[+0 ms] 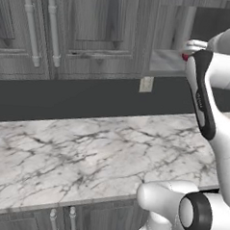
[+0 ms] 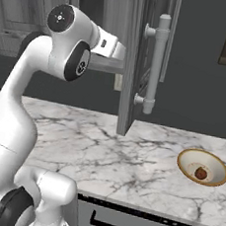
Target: Pick the pears from the cabinet and place them in one bowl. Pick the potato from the sink and place it in the other bowl.
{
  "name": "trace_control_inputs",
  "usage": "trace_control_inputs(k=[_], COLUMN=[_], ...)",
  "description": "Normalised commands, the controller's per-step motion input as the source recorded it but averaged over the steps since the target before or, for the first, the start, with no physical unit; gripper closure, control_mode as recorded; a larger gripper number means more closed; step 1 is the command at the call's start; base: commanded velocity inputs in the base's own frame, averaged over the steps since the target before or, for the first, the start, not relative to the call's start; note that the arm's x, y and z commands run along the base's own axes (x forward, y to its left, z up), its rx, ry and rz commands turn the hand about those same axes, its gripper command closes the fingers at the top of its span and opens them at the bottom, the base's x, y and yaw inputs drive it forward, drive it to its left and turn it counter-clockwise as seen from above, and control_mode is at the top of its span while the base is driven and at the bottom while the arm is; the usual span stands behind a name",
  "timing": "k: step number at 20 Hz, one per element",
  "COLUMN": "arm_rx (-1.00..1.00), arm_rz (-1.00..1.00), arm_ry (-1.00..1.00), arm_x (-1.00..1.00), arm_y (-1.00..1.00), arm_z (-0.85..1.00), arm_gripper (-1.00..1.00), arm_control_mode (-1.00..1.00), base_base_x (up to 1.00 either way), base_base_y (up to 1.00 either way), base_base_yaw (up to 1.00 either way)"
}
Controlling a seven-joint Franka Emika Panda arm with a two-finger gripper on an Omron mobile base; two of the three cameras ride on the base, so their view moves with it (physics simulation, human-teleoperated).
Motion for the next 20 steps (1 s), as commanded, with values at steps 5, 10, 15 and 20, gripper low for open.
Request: trace_control_inputs(k=[5,10,15,20], arm_rx=[0.00,-0.02,-0.01,-0.05], arm_rz=[0.00,0.00,0.00,0.00], arm_ry=[0.09,0.13,0.07,0.01], arm_x=[0.61,0.61,0.27,0.32], arm_y=[-0.01,-0.05,-0.05,-0.05], arm_z=[0.01,0.00,0.01,-0.04], arm_gripper=[-1.00,-1.00,-1.00,-1.00], arm_control_mode=[-1.00,-1.00,-1.00,-1.00], base_base_x=[0.00,0.00,0.00,0.00], base_base_y=[0.00,0.00,0.00,0.00], base_base_yaw=[0.00,0.00,0.00,0.00])
